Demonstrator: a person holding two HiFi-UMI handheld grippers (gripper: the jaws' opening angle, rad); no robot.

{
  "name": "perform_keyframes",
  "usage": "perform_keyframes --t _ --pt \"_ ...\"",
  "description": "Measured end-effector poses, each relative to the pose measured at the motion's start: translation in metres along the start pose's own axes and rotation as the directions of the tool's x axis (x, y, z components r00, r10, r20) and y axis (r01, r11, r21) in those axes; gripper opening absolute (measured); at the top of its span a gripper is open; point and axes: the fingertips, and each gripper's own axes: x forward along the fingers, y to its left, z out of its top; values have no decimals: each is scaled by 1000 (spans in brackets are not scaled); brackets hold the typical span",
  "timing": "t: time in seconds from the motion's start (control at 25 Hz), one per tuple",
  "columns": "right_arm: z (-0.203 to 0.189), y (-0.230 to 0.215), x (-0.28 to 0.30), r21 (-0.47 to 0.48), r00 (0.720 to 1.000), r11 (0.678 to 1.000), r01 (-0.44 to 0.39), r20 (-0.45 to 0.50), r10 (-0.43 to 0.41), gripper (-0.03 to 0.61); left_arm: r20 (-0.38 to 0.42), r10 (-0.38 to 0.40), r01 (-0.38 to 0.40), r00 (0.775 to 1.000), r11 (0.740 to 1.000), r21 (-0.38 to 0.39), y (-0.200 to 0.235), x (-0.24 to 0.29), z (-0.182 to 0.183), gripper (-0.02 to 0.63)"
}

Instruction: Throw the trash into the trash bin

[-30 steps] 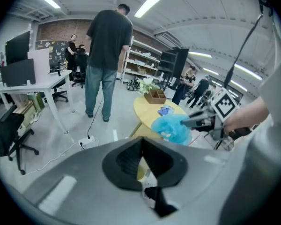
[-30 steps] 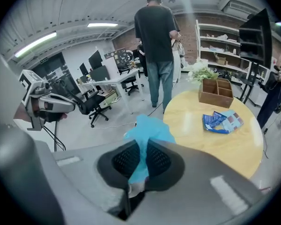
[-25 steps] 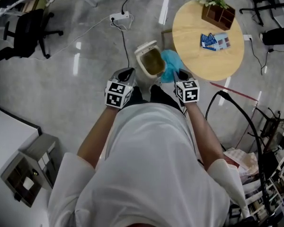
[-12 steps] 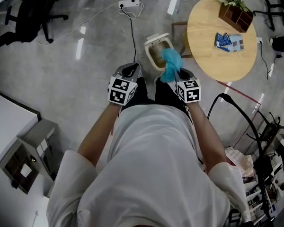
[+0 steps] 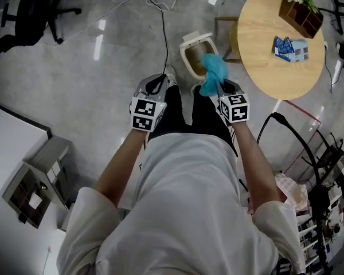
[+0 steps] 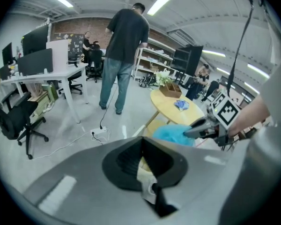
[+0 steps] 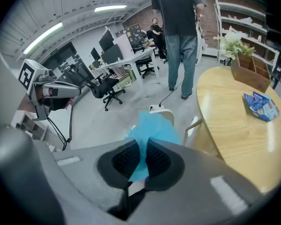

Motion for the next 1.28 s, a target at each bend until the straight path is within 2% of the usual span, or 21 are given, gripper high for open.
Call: perform_keyframes --t 0.2,0.4,0.64,0.92,1.28 --pt "-13 -8 21 2 1000 1000 -14 -26 14 8 10 28 -28 1000 999 -22 11 19 -10 3" --pt "-32 -20 46 50 999 999 -18 -45 20 8 15 45 -44 999 998 -53 13 36 -27 4" --pt "-51 -27 73 78 996 996 -47 -76 53 8 -45 11 -14 999 997 -78 7 69 -50 3" --pt "-67 -46 110 122 995 991 -45 -86 55 8 -109 -21 14 994 998 -61 4 116 -78 3" --pt "-84 -67 158 140 990 988 -66 -116 83 8 -151 -34 24 988 998 -62 12 157 -106 3"
